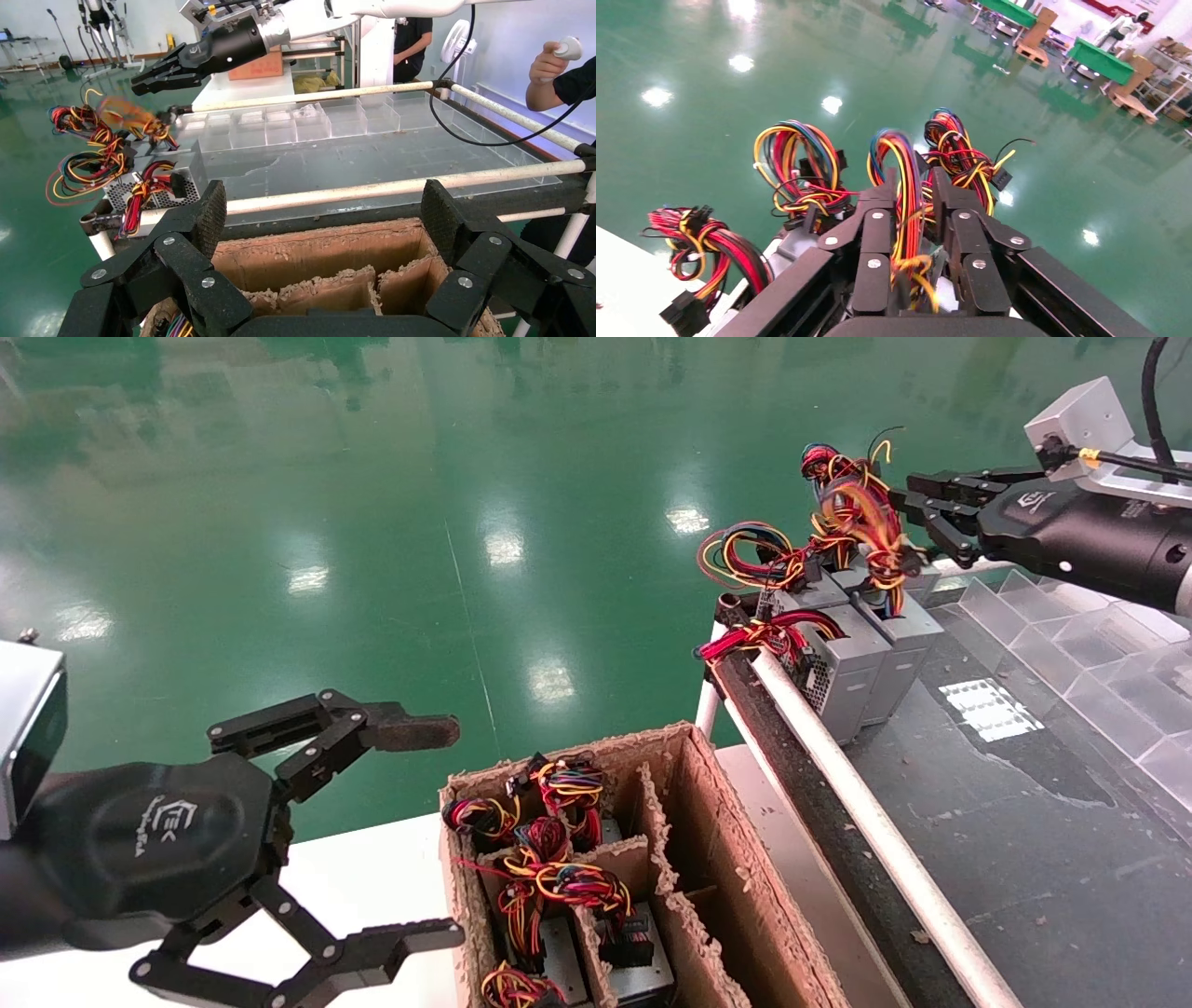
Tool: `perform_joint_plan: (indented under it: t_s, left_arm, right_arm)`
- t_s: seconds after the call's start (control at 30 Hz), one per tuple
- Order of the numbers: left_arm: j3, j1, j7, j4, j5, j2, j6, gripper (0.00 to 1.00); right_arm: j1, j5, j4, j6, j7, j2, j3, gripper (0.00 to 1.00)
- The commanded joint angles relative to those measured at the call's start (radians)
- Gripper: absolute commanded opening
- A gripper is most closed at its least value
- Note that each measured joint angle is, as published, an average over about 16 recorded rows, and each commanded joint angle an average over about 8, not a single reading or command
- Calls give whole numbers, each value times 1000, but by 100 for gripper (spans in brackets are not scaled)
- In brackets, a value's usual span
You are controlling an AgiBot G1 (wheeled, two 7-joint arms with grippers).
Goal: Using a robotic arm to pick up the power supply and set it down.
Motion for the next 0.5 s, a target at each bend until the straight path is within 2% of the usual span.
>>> perform_joint_plan:
  t_s: [0.03, 0.23, 0.5]
  left_arm:
    - [0, 0, 0, 0, 0, 0, 0, 100]
    - [0, 0, 0, 0, 0, 0, 0, 100]
    - [0, 0, 0, 1, 0, 0, 0, 100]
  right_arm:
    - [1, -2, -2, -10, -3, 1, -2, 100]
    - [13, 25, -16, -62, 16, 25, 17, 100]
    - [0, 104, -7, -116, 109, 56, 64, 100]
